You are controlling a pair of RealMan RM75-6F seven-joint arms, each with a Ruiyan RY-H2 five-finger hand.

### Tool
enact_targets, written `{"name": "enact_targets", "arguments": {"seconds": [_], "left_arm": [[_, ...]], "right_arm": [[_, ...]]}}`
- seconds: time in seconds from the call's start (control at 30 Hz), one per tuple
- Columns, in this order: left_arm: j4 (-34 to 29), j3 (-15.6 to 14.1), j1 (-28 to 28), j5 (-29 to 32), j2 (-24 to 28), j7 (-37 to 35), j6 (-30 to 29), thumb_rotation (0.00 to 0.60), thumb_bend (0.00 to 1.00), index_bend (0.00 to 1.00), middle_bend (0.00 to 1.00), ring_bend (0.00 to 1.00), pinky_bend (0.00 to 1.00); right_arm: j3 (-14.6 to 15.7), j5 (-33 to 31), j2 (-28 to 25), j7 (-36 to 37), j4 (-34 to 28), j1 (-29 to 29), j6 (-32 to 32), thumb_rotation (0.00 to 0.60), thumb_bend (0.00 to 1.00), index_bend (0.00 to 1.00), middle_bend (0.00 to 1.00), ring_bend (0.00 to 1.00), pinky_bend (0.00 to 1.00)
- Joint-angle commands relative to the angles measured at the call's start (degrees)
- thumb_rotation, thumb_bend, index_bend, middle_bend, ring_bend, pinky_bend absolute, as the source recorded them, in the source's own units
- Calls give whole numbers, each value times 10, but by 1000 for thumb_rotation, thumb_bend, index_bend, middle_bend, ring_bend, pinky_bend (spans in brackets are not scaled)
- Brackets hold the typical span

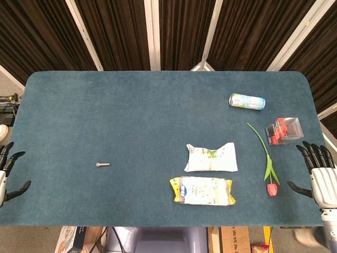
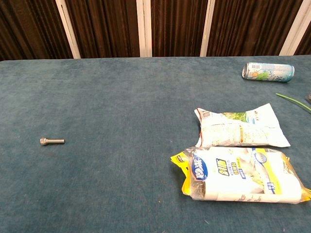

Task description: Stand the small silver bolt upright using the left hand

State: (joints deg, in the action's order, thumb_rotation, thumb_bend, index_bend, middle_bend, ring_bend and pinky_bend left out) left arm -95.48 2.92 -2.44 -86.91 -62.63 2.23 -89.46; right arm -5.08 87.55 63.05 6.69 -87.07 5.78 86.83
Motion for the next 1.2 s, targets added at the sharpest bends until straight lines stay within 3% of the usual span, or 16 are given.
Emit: {"name": "enact_targets", "arguments": {"seconds": [0.03,0.87,1.0,1.2], "left_arm": [[0,0,0,0,0,0,0,600,335,215,0,0,0],[-6,0,0,9,-1,9,6,600,335,229,0,0,0],[-6,13,-17,33,4,-7,37,600,335,229,0,0,0],[-8,66,-84,127,29,6,147,600,335,230,0,0,0]], "right_arm": [[0,0,0,0,0,0,0,600,104,130,96,69,0],[-2,-4,-4,11,0,-3,3,600,104,130,96,69,0],[-2,-8,-4,11,0,-4,-1,600,104,130,96,69,0],[-1,-10,0,-1,-1,0,-10,600,104,130,96,69,0]]}}
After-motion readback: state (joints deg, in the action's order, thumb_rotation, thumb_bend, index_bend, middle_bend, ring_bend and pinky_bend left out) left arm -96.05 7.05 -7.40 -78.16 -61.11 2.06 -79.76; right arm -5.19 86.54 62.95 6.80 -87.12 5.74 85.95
